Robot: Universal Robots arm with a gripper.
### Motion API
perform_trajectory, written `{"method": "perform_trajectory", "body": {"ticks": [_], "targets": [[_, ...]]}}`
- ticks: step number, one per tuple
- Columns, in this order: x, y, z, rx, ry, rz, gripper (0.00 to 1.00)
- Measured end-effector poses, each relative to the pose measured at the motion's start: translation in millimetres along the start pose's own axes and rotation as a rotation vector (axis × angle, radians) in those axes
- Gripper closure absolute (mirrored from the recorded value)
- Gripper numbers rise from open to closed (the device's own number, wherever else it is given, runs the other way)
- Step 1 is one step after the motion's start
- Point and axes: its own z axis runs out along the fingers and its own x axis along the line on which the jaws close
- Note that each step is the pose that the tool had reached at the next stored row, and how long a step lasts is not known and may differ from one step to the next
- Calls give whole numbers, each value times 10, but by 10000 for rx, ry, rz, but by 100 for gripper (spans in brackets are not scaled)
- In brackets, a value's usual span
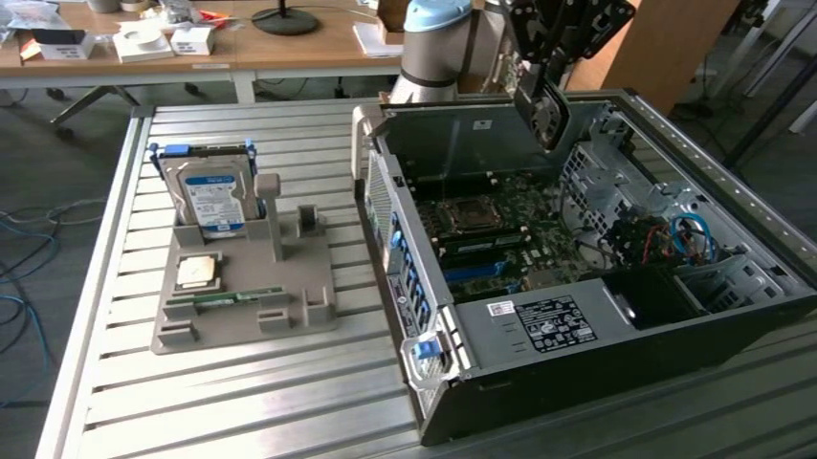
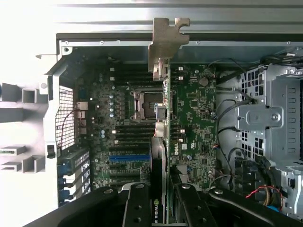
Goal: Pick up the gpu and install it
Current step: 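Pick up the gpu and move the gpu toward the slot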
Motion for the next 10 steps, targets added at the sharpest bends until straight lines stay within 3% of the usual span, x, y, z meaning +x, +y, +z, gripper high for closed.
{"method": "perform_trajectory", "body": {"ticks": [10], "targets": [[-16, 1, 1, 0, 1, -1, 74]]}}
